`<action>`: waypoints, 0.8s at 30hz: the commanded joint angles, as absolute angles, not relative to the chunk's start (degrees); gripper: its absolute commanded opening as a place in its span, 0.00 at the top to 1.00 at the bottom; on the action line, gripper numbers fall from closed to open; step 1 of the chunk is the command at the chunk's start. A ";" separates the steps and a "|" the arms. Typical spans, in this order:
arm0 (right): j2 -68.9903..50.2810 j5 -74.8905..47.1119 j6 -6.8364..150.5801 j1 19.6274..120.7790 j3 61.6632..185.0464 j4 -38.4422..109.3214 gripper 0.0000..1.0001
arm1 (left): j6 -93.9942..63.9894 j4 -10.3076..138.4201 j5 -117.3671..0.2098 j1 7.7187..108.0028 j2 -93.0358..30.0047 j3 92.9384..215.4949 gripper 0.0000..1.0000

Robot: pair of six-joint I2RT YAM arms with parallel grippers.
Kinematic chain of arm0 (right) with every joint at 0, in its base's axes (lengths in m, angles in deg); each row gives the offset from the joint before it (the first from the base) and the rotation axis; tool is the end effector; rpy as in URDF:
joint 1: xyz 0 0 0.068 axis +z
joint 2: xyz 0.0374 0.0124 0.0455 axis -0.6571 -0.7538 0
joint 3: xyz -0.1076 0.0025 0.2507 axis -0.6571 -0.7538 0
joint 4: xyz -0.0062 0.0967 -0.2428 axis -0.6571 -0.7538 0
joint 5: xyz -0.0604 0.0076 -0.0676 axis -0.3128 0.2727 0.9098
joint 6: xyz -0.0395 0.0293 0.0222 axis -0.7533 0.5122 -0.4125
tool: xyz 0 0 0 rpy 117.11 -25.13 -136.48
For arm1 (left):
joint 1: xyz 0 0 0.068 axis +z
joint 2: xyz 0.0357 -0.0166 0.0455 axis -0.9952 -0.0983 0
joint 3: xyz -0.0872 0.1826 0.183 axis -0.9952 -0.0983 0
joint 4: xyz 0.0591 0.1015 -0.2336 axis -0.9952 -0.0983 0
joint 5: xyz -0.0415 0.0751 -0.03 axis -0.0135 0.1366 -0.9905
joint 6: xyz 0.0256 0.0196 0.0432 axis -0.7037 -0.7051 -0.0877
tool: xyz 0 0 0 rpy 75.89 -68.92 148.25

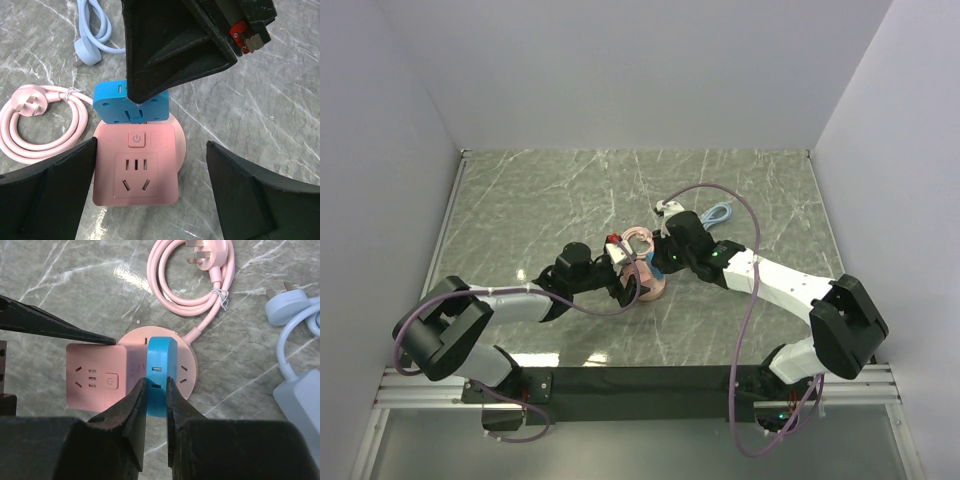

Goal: Insert the plug

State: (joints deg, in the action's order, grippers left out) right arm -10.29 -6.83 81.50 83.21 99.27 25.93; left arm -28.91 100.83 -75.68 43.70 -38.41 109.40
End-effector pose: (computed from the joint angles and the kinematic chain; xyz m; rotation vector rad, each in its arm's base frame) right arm 0.2284 0.2070 0.2311 -0.5252 2.2793 0.5369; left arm 0.1997 -0.1918 0.1797 0.9891 1.6396 -0.8677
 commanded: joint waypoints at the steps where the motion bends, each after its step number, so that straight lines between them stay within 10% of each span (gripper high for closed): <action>1: -11.59 -8.98 83.43 83.62 100.46 25.05 1.00 | -29.39 101.33 -75.89 43.93 -36.88 109.29 0.06; 16: -13.17 -11.26 84.39 83.70 99.22 26.37 1.00 | -29.04 98.87 -73.34 43.93 -41.54 111.23 0.14; 24: -13.70 -12.57 84.83 84.32 98.52 27.25 1.00 | -29.04 97.20 -73.35 43.93 -44.52 113.25 0.56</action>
State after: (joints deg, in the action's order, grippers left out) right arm -11.78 -9.38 83.47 83.21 99.27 28.85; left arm -29.33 98.03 -72.47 44.15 -42.89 111.11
